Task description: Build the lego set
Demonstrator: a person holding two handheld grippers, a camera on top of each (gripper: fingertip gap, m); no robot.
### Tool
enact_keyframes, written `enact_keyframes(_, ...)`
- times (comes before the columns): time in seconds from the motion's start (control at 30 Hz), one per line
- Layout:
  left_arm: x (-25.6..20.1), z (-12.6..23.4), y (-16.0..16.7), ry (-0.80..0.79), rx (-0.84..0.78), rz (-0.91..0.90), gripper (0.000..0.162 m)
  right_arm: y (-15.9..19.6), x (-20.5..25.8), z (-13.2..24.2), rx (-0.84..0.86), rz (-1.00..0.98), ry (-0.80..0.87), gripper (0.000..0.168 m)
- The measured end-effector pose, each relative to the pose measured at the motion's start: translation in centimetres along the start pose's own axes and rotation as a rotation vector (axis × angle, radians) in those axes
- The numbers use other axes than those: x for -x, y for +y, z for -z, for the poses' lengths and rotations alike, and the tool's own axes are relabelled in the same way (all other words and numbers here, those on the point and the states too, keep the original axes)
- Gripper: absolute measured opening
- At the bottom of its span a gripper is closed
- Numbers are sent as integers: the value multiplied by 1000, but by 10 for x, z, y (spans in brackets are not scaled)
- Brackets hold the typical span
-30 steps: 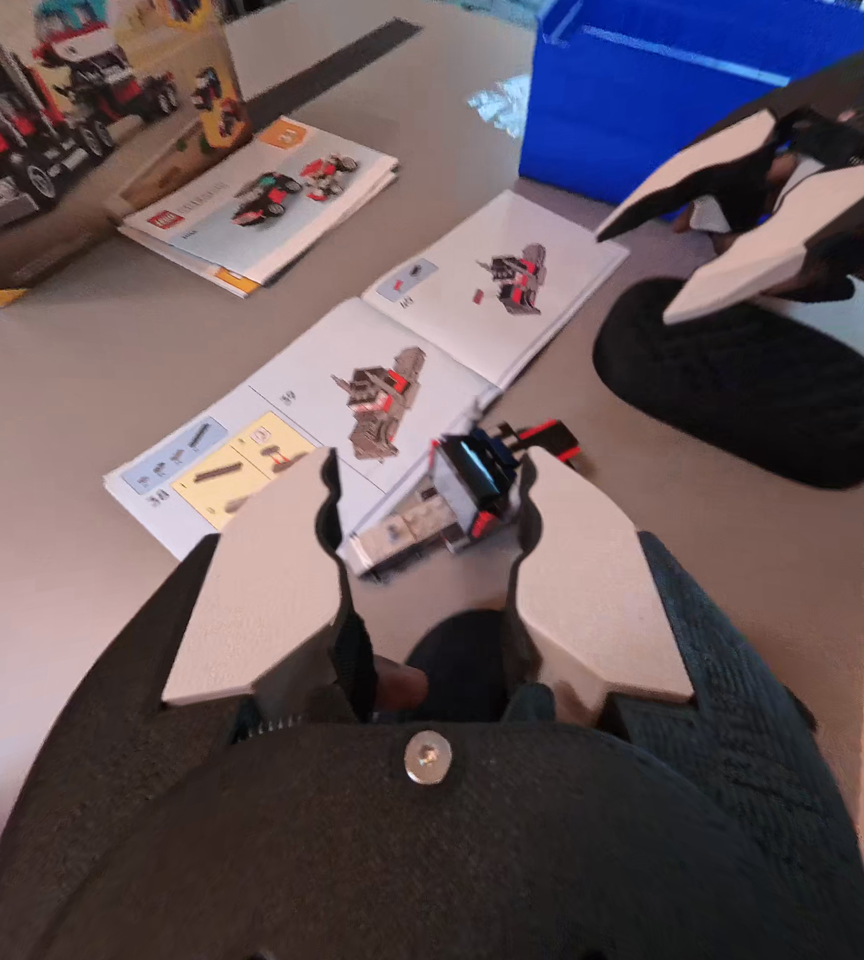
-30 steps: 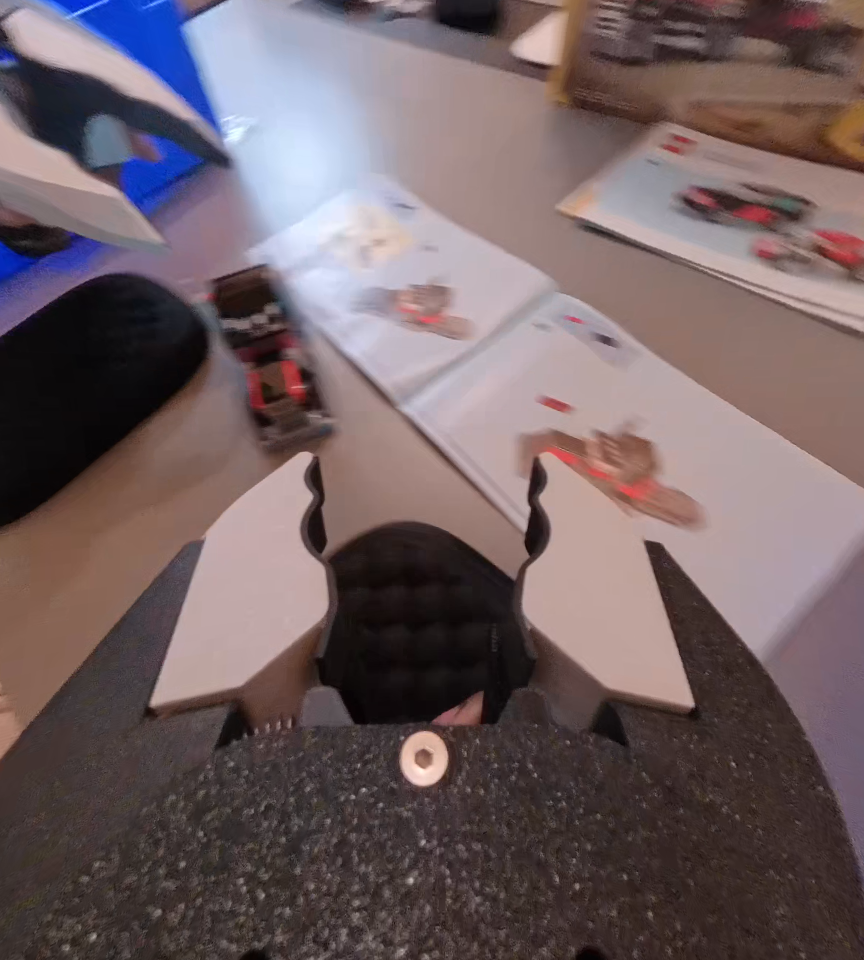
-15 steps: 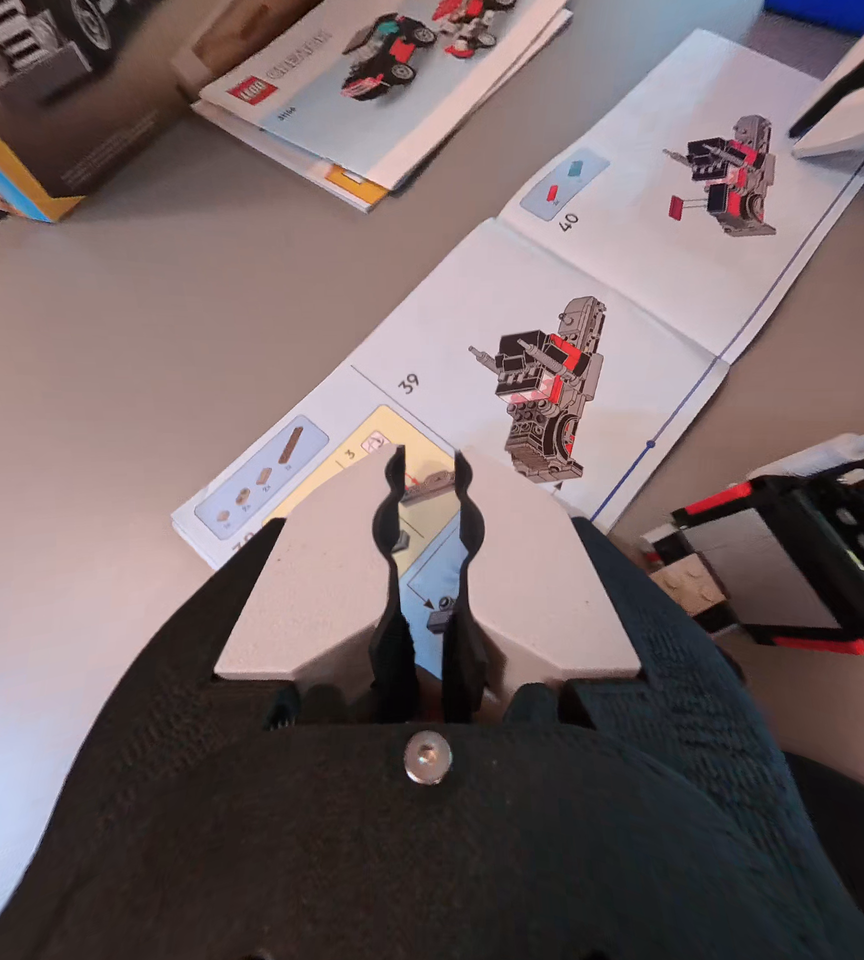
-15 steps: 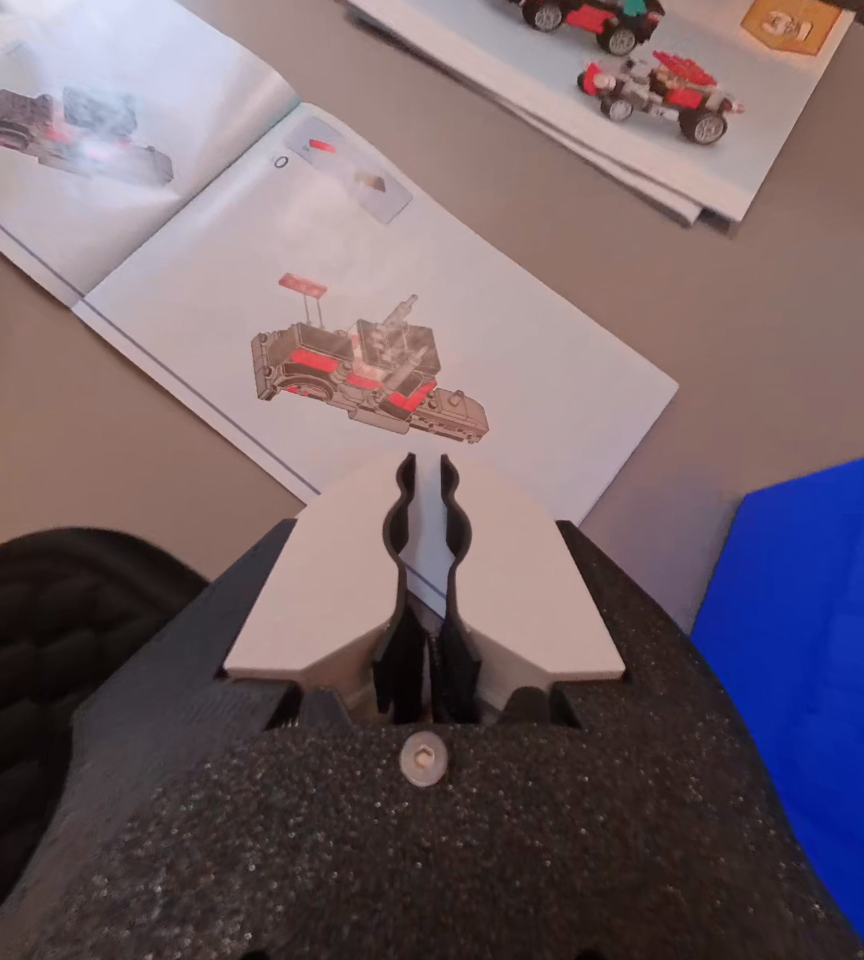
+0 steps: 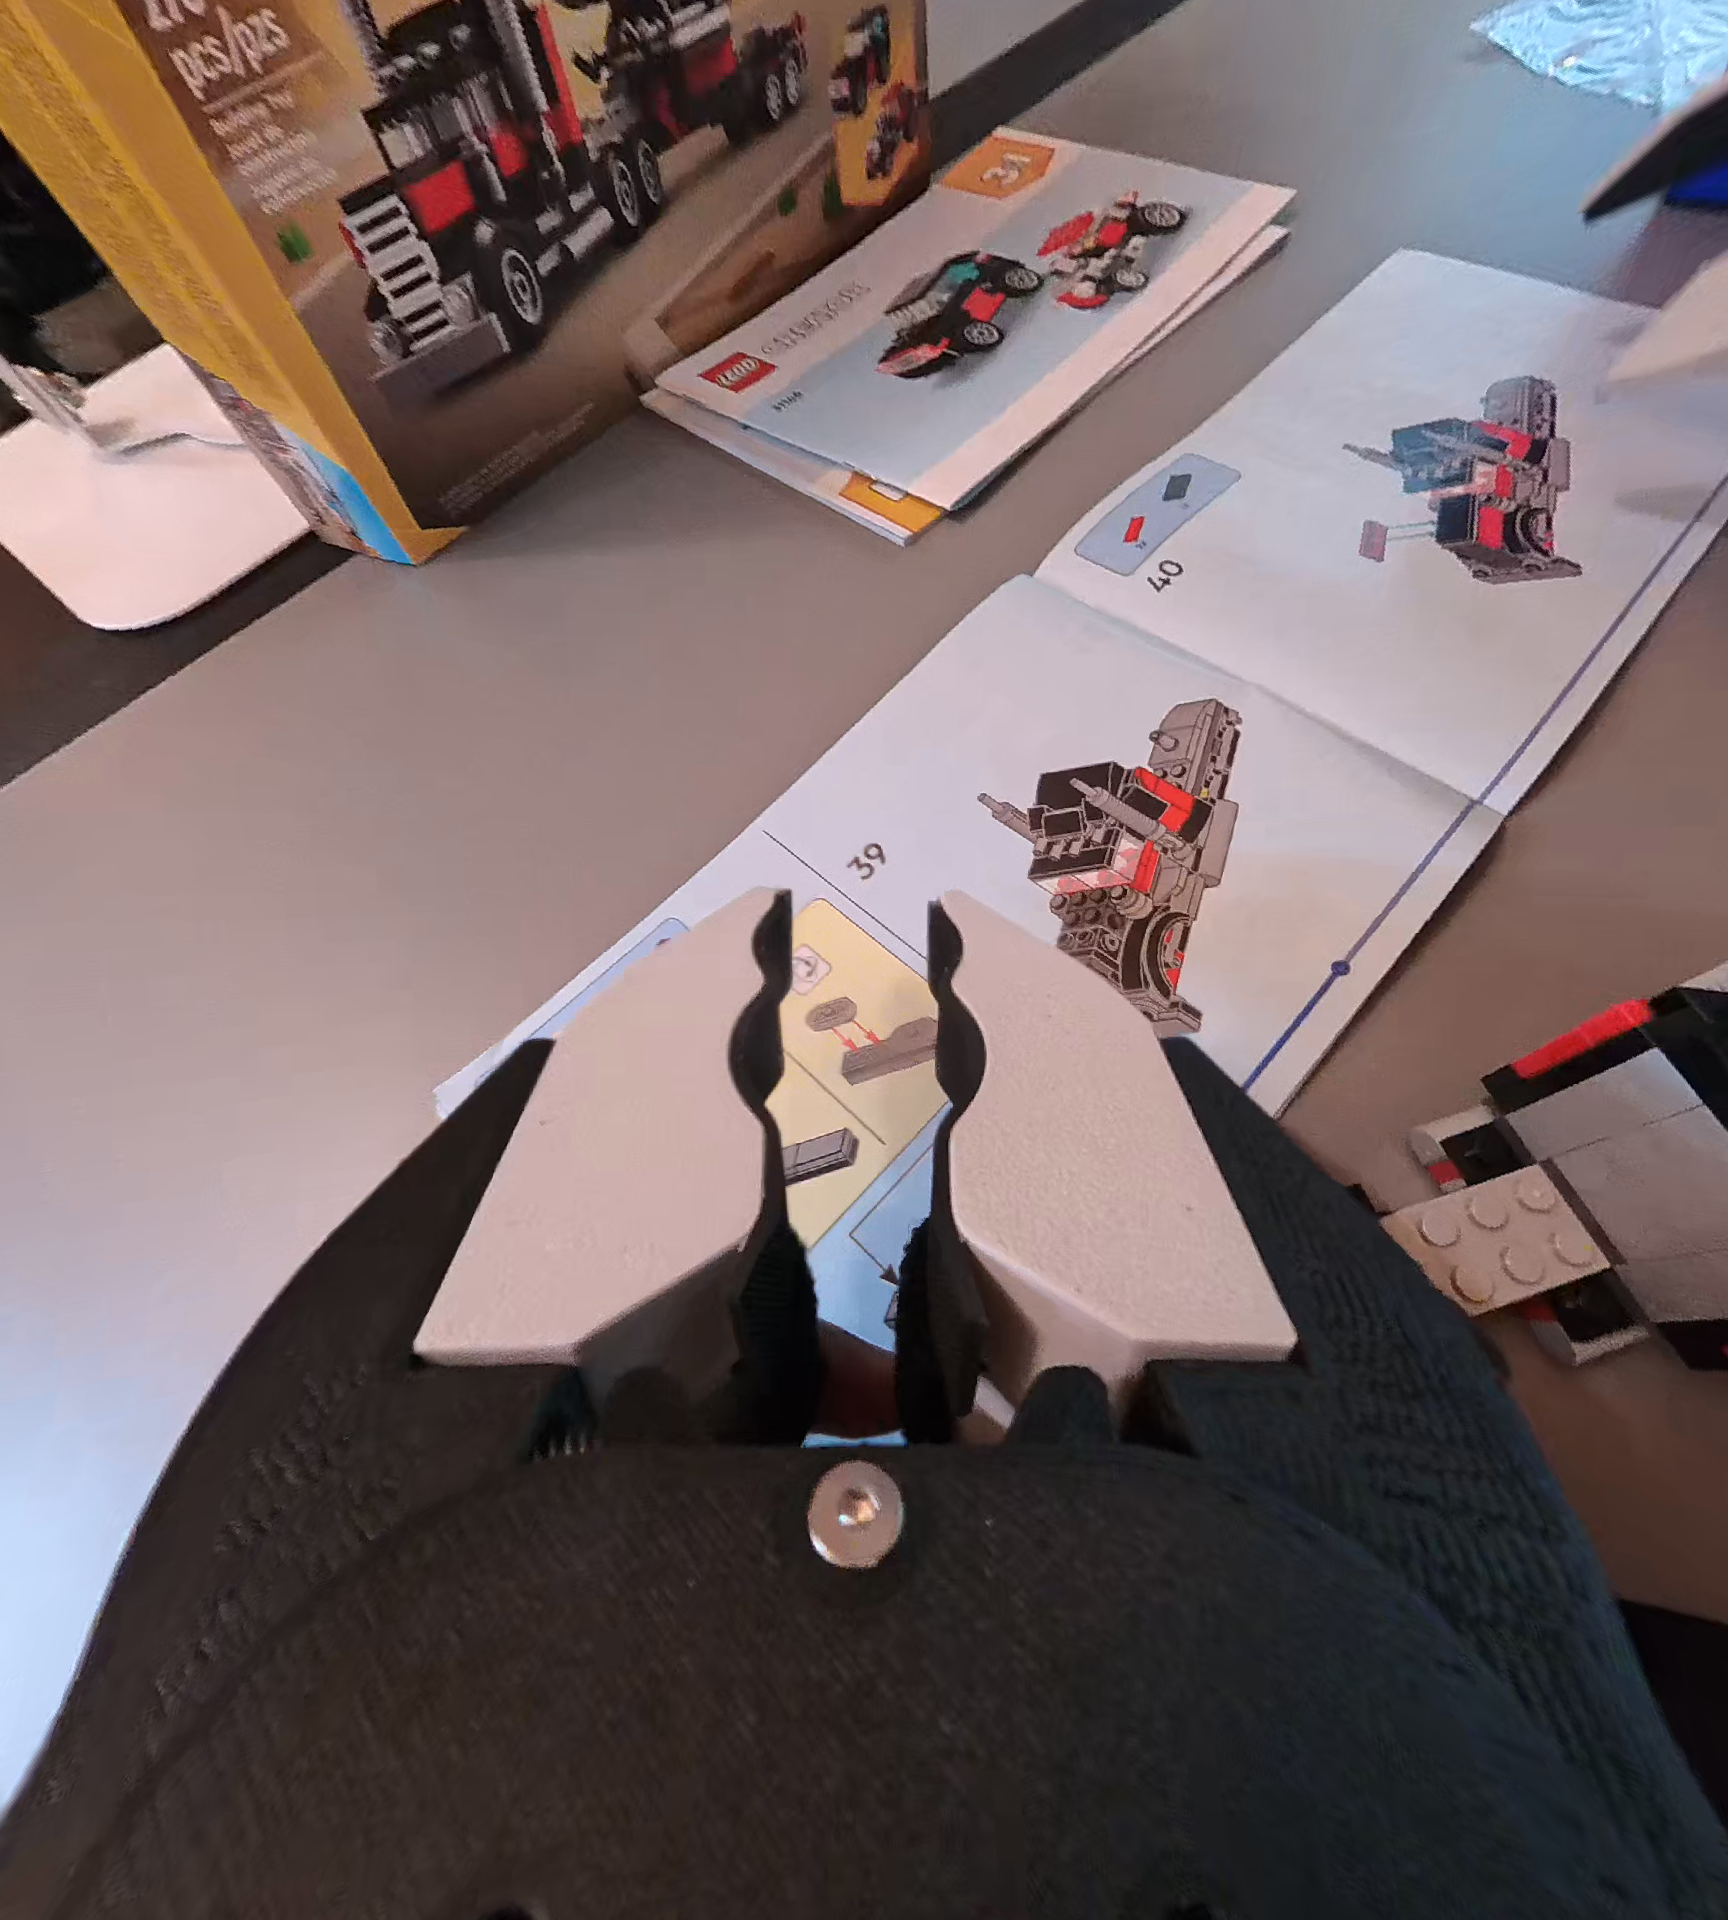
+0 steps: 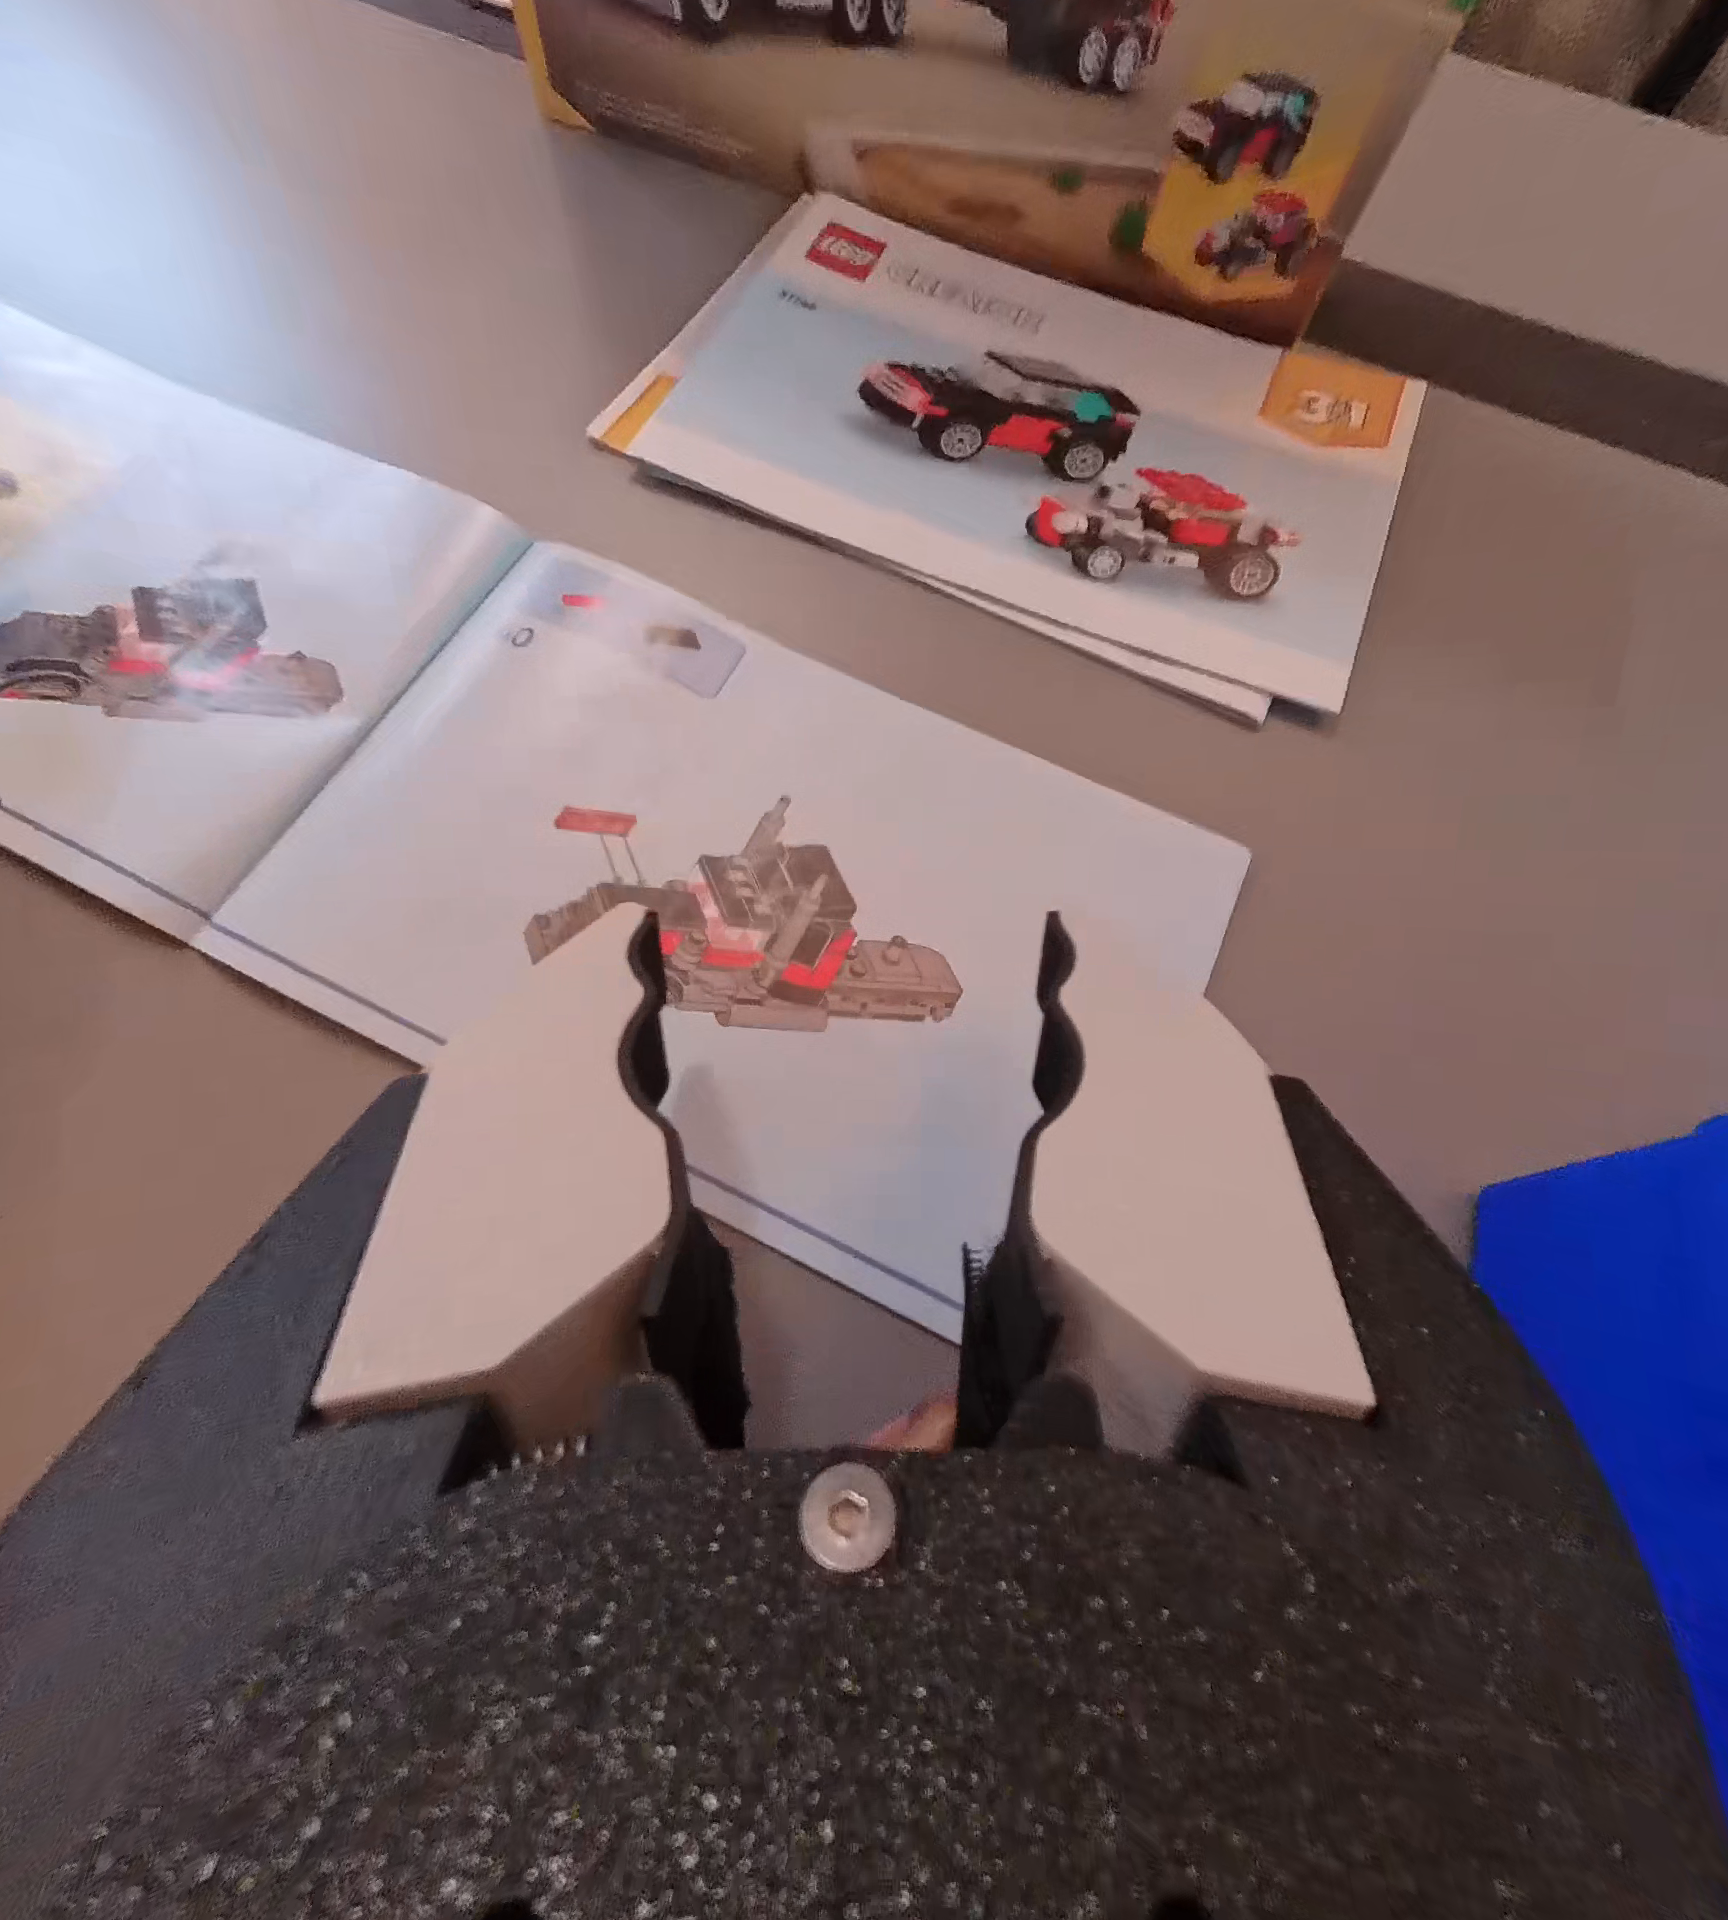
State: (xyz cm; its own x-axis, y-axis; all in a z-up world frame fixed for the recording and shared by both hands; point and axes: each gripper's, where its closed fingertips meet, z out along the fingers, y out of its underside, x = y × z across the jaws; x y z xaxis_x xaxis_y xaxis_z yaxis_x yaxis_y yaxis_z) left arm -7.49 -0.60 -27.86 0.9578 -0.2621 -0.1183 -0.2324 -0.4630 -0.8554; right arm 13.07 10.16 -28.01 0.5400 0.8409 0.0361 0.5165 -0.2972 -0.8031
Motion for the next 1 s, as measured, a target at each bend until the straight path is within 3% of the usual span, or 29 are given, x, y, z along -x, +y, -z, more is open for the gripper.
enact_keyframes(0.1,7,-1,-7,-36,-17,37,35,18,-15,-4,56,-62,7,85)
enact_keyframes(0.2,-22,-11,-25,138,68,75,52,28,-34,-4,53,-140,35,86)
enact_keyframes(0.3,-61,-31,-42,286,160,-18,50,30,-35,-4,49,-167,17,83)
enact_keyframes(0.4,-82,-62,-50,312,173,-133,37,26,-30,-4,39,-110,14,81)
enact_keyframes(0.5,-99,-84,-32,401,246,-101,30,29,-26,-3,55,-101,-14,75)
enact_keyframes(0.73,-103,-86,-33,459,194,-30,32,30,-9,-8,108,-25,-46,67)
enact_keyframes(0.9,-107,-83,-34,505,188,-8,44,25,18,-14,128,19,-118,87)
enact_keyframes(1.0,-108,-79,-38,579,178,105,48,25,29,-15,142,62,-146,94)
